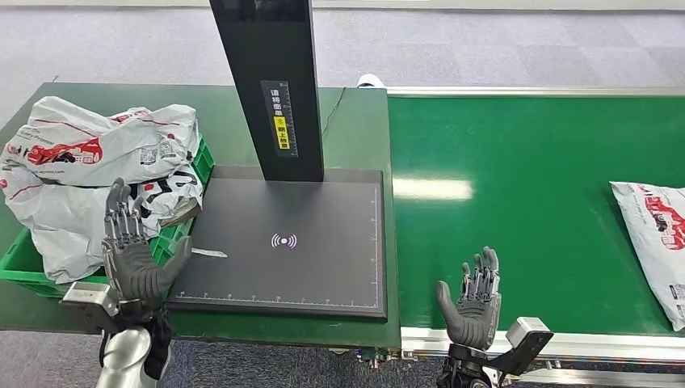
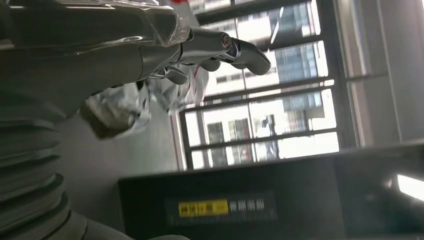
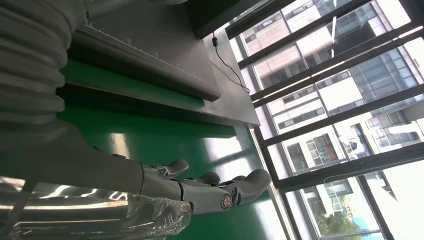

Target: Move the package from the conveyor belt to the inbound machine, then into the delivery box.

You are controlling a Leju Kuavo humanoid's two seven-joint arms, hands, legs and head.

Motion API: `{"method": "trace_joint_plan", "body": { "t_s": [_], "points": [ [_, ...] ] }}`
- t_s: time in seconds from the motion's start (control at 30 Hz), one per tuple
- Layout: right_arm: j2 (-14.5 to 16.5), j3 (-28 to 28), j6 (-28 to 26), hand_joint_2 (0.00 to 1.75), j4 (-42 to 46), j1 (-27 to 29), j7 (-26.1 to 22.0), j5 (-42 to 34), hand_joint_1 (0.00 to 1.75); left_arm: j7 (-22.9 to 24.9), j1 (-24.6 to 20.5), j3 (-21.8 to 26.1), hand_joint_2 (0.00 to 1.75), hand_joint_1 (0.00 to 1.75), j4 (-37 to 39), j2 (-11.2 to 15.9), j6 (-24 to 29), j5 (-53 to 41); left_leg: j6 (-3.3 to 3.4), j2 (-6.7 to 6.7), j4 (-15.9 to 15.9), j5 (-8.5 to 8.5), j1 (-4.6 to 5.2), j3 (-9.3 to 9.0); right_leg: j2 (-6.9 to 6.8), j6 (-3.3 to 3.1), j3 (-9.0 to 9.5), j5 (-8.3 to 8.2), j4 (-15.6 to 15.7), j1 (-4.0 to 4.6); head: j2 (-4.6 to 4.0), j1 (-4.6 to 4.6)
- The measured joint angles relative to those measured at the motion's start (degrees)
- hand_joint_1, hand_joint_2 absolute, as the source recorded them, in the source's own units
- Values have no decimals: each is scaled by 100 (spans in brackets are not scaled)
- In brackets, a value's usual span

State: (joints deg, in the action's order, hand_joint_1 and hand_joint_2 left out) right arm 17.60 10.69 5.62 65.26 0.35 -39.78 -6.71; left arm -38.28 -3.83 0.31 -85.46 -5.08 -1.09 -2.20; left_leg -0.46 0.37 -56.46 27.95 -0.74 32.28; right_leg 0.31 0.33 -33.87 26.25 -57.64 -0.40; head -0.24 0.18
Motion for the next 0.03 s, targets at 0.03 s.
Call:
{"method": "trace_joint_plan", "body": {
  "t_s": [0.03],
  "points": [
    [1, 1, 5, 175, -1, -2, 5, 12, 0, 2, 73, -23, 175, 0, -46, -20, -74, 0, 0, 1, 0, 0, 0, -2, 1, 0, 1, 0, 0, 0, 0, -1]
  ]
}}
